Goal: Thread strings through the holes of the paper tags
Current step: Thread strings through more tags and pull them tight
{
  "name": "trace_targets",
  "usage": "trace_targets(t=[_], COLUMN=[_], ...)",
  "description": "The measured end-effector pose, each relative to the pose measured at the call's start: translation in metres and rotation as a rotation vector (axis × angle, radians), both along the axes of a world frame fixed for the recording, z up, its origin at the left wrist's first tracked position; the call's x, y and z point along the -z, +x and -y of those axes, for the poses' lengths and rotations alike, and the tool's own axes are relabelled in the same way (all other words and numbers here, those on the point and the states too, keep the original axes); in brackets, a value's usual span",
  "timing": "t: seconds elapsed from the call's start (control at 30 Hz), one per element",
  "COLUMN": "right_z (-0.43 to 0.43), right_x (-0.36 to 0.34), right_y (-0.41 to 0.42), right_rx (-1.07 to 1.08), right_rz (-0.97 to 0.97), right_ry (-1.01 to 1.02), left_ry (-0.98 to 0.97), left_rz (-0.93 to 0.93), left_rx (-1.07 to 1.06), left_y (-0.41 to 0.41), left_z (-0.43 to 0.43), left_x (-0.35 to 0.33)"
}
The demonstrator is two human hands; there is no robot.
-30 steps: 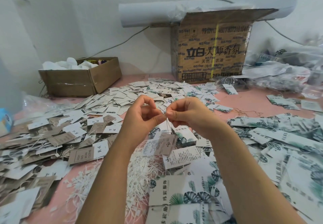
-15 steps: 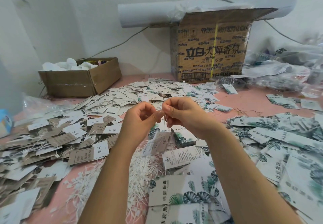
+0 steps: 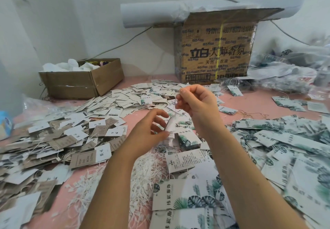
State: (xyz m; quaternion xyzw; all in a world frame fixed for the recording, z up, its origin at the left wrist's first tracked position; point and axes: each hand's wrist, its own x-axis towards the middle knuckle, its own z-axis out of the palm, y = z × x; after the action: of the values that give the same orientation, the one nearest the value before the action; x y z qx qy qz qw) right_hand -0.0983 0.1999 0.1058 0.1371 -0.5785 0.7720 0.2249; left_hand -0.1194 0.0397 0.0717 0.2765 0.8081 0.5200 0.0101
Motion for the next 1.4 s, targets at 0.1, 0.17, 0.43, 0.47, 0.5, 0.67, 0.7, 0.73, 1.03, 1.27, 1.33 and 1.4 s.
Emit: trace_targets(t=[0.1,0.17,0.43,0.47,0.5,0.67,0.7,0.73,1.03,1.27,1.33,1.4], right_z=[-0.005,-0.007,-0.005,-0.005,-0.007,-0.011,-0.010,-0.010,-0.010,0.004,0.006,0.008], right_x=[0.002,0.004,0.012,0.012,0.011,0.006,0.006,0.006,0.005,0.010,0.010,0.010], right_y=[-0.001,-0.003,-0.004,-0.004,-0.004,0.001,0.001,0.000,0.011,0.009,0.009,0.009], right_rx=[0.082,0.152,-0.166,-0.203,-0.242,-0.247,-0.209,-0.196,-0.734,-0.773,-0.762,-0.759], right_rz=[0.035,0.088,0.297,0.310,0.329,0.349,0.355,0.379,0.762,0.833,0.833,0.831], right_ry=[0.059,0.160,0.366,0.349,0.324,0.467,0.510,0.541,1.182,1.367,1.391,1.421], left_ry=[0.093,0.198,0.369,0.367,0.366,0.351,0.345,0.327,-0.285,-0.503,-0.494,-0.488], left_rz=[-0.009,0.007,0.003,0.007,0.013,0.031,0.053,0.074,0.115,-0.004,-0.005,-0.003], left_rx=[-0.029,-0.023,-0.068,-0.073,-0.080,-0.101,-0.099,-0.095,-0.174,-0.367,-0.374,-0.371], left_y=[-0.001,0.000,0.000,-0.001,-0.001,-0.001,0.000,0.000,-0.012,-0.020,-0.020,-0.021], left_z=[0.003,0.003,0.005,0.005,0.006,0.006,0.005,0.005,0.015,0.019,0.020,0.019], left_x=[-0.004,-0.008,-0.012,-0.012,-0.013,-0.013,-0.012,-0.011,0.012,0.039,0.044,0.046])
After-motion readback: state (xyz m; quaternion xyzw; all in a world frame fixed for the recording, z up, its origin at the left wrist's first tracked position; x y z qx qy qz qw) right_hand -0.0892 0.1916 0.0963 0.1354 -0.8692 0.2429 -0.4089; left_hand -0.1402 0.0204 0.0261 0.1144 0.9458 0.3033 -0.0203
